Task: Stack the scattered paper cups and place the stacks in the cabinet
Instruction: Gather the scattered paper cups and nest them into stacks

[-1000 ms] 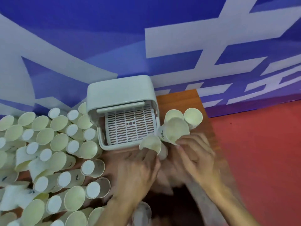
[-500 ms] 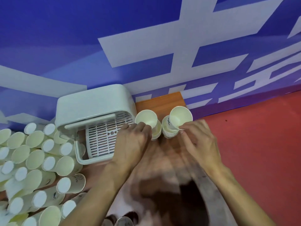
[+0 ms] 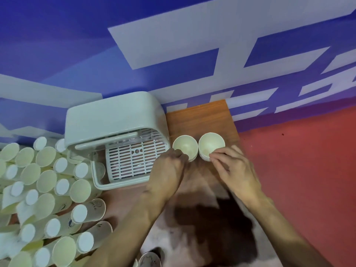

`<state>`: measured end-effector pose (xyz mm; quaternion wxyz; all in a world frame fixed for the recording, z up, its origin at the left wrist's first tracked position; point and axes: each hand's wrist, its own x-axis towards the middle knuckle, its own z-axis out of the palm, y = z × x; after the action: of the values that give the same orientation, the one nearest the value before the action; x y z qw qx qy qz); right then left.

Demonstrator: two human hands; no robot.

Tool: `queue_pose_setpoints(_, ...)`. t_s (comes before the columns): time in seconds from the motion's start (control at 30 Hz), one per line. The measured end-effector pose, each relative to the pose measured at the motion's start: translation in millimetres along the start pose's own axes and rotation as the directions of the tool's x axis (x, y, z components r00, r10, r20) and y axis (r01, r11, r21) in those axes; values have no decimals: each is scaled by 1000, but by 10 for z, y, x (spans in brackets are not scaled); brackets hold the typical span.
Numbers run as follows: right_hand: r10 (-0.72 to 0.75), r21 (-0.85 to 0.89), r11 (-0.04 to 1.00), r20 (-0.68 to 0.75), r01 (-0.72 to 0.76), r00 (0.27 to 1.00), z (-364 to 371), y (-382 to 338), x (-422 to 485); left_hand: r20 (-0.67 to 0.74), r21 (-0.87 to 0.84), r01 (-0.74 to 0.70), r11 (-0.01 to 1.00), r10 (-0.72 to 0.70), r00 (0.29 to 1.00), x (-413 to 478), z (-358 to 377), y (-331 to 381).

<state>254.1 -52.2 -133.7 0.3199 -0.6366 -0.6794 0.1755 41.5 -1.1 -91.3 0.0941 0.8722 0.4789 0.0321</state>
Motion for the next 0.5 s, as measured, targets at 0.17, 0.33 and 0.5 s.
queue_pose_setpoints(0.17, -36, 10, 999, -91, 37, 995, -103, -192, -37, -64, -95, 18, 995, -24, 998, -35, -71, -7)
queue_pose_setpoints(0.33, -264, 90, 960, -43, 267, 964, -60, -720, -185, -142, -151, 47, 987, -68, 988, -298, -220, -183)
queue_pose_setpoints(0.5, -317, 145, 947, 296, 286, 901, 509, -1126, -512, -36, -64, 111, 992, -113, 993, -1036, -245, -618)
